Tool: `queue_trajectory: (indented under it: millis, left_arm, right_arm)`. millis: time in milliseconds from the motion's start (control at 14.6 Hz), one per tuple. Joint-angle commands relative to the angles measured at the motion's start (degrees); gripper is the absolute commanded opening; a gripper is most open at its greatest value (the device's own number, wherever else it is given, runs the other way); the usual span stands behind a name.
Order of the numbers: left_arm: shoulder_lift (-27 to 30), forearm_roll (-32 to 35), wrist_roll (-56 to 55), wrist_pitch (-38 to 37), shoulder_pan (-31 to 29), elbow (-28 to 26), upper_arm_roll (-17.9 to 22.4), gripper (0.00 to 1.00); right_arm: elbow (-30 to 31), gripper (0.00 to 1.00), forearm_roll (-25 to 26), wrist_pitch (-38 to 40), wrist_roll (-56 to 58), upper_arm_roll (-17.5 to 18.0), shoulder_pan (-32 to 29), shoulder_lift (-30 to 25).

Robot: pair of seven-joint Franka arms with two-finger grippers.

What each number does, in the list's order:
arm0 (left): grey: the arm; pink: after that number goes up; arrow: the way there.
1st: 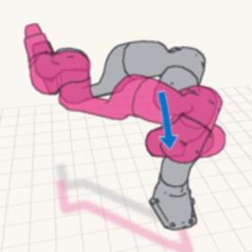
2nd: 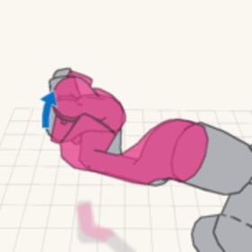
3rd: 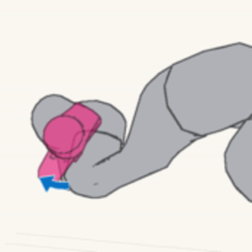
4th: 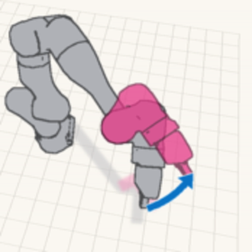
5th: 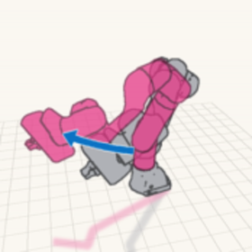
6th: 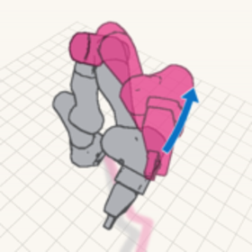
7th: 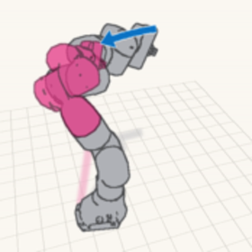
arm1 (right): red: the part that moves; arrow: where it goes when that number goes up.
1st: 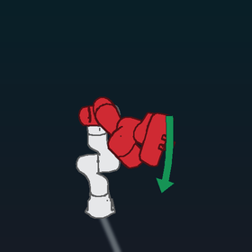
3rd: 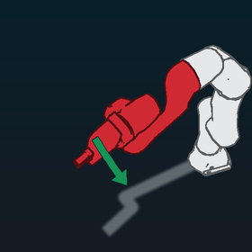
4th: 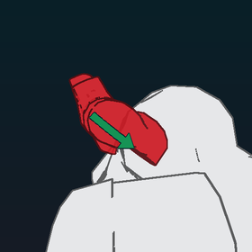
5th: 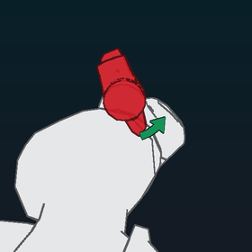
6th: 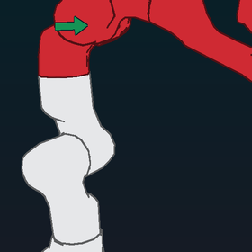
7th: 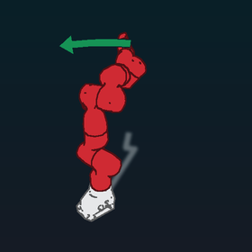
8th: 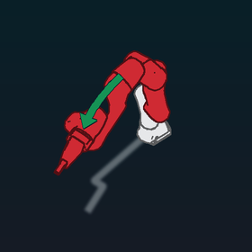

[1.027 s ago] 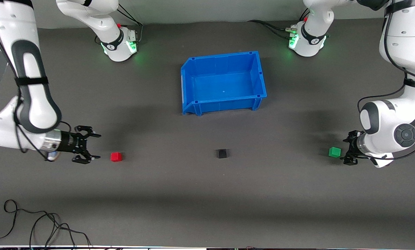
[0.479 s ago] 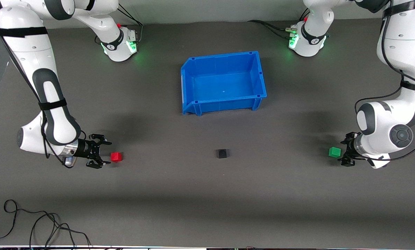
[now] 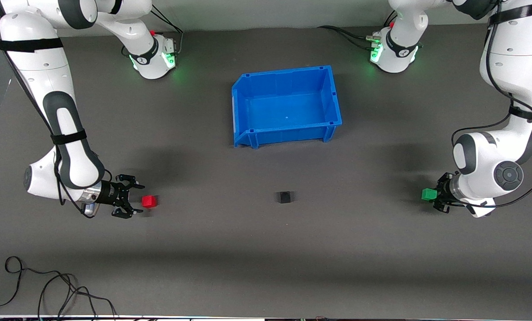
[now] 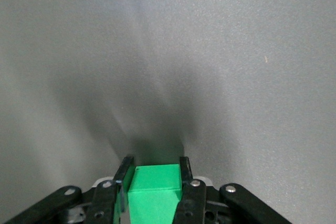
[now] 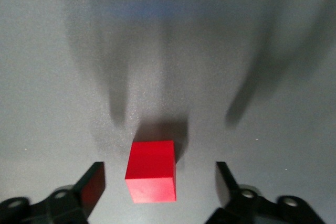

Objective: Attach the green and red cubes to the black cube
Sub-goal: 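Close the right gripper on the red cube while the left gripper grasps the green cube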

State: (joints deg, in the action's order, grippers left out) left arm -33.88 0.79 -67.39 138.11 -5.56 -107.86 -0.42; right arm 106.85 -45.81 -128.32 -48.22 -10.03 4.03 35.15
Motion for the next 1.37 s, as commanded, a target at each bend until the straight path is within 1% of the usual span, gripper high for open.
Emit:
queue_trajectory:
  millis: [0, 137, 274, 342, 479, 685, 753, 1027, 1164, 1301]
  left_arm:
    - [0.6, 0.0, -1.4, -0.7, 2.3, 1.7, 0.3, 0.18]
    - [0.6, -0.1, -4.0, -2.8, 3.4, 4.0, 0.3, 0.17]
    - [0.7, -0.2, -6.3, -8.1, 3.5, 7.9, 0.2, 0.18]
    - [0.7, -0.3, -7.3, -10.7, 3.5, 9.9, -0.6, 0.17]
    - [0.9, -0.2, -10.8, -15.1, 3.7, 12.6, -2.2, 0.18]
    - [0.6, -0.2, -20.3, -15.7, 4.9, 15.0, -5.1, 0.17]
    - [0.3, -0.2, -23.0, -15.6, 5.7, 15.5, -5.3, 0.18]
    - [-1.4, 0.0, -33.0, -14.8, 12.0, 15.7, -5.3, 0.18]
    - [-2.3, -0.1, -37.9, -14.5, 15.4, 15.7, -5.3, 0.18]
    - [-3.6, -0.3, -44.3, -10.9, 18.8, 15.7, -5.3, 0.18]
  right_arm:
    - [-1.6, 0.67, -1.9, -0.4, 1.4, -0.1, 0.4, 1.5]
    - [-1.6, 0.5, -1.9, -0.4, 1.5, -0.1, 0.4, 1.5]
    - [-2.0, 0.42, -1.9, -0.3, 1.4, -0.1, 0.4, 1.5]
    - [-2.3, 0.39, -1.8, 0.0, 0.9, -0.1, 0.4, 1.4]
    - [-3.6, 0.39, -1.8, 0.3, -0.5, -0.1, 1.4, 1.1]
    - [-5.9, 0.39, -1.8, 0.6, -7.3, -0.1, 5.1, 0.5]
    - [-6.9, 0.39, -1.8, 0.6, -10.1, -0.1, 6.7, 0.5]
    - [-11.3, 0.39, -1.9, -0.1, -21.4, -0.1, 14.0, 1.4]
    - [-13.2, 0.39, -2.1, -1.2, -23.3, -0.1, 18.0, 2.6]
    - [-14.6, 0.39, -1.9, -3.9, -28.1, -0.1, 22.3, 3.5]
